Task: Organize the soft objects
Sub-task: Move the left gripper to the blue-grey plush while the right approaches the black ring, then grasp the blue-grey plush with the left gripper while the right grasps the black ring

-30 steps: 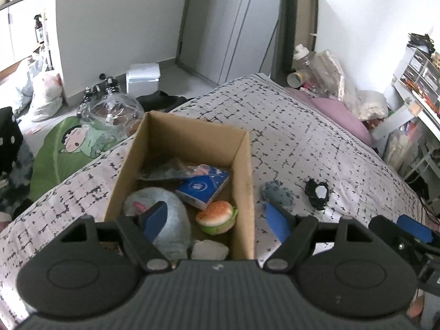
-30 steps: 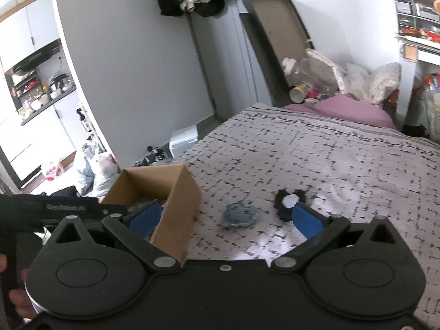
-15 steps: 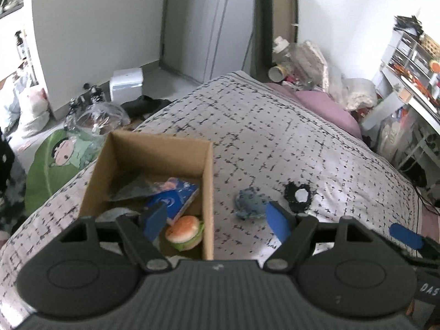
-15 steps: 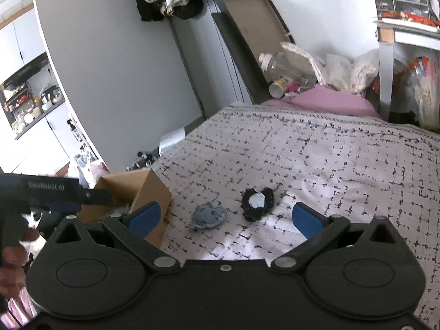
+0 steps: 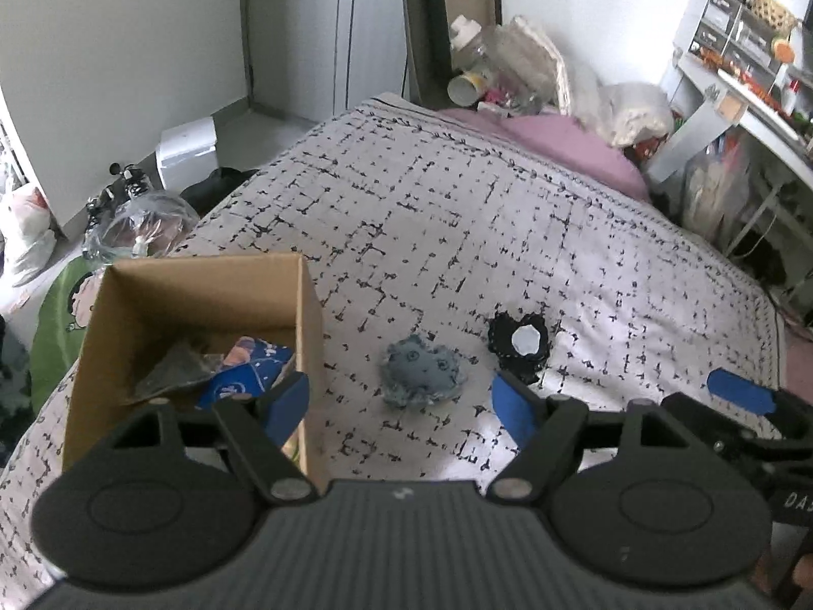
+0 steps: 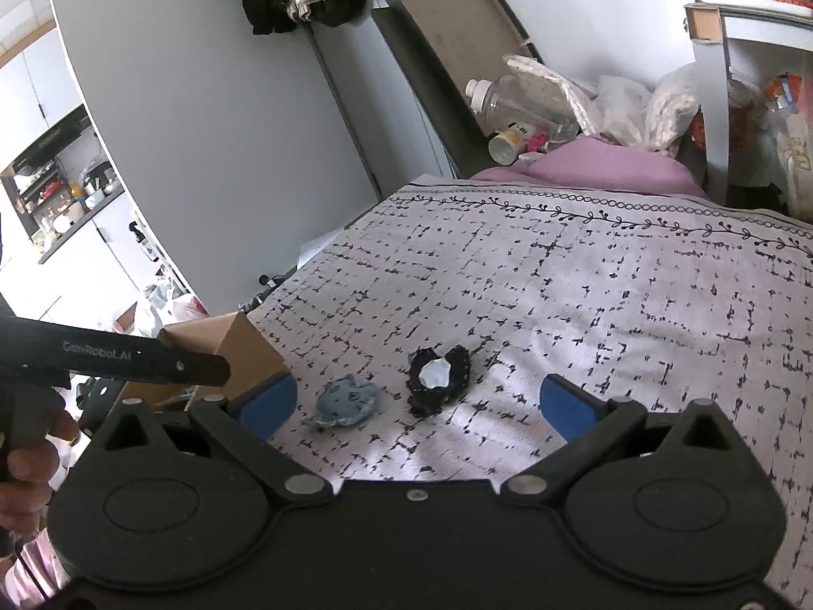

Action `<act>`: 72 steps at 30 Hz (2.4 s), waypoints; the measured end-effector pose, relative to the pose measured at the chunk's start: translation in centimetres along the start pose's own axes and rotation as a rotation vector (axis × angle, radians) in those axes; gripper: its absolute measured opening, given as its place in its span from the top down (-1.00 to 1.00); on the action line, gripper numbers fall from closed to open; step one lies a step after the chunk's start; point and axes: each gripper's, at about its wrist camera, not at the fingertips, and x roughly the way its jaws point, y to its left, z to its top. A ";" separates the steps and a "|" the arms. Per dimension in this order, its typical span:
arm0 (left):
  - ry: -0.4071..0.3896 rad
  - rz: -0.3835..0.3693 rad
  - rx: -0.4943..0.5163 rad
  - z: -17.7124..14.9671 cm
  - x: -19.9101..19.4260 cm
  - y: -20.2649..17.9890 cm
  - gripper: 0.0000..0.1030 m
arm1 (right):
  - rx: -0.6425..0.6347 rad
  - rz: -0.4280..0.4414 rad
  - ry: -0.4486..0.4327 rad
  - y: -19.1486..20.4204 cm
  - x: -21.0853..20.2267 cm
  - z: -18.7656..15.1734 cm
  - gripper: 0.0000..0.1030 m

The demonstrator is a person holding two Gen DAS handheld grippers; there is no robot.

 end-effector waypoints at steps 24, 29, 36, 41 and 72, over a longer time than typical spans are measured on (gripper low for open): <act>0.098 0.044 0.071 1.5 8.4 -5.1 -0.51 | 0.139 0.011 0.051 -7.4 7.2 -0.2 -0.41; 0.102 0.075 0.055 1.3 9.8 -5.0 -0.49 | 0.171 0.058 0.069 -7.7 8.5 -0.3 -0.37; 0.137 0.095 0.033 1.1 11.8 -4.8 -0.46 | 0.196 0.098 0.099 -8.0 10.6 0.0 -0.24; 0.159 0.111 0.050 0.7 13.3 -4.7 -0.46 | 0.195 0.126 0.122 -7.9 11.5 -0.1 -0.19; 0.126 0.011 -0.015 -0.1 11.5 -4.1 0.15 | 0.172 0.183 0.137 -5.9 11.6 -0.8 0.94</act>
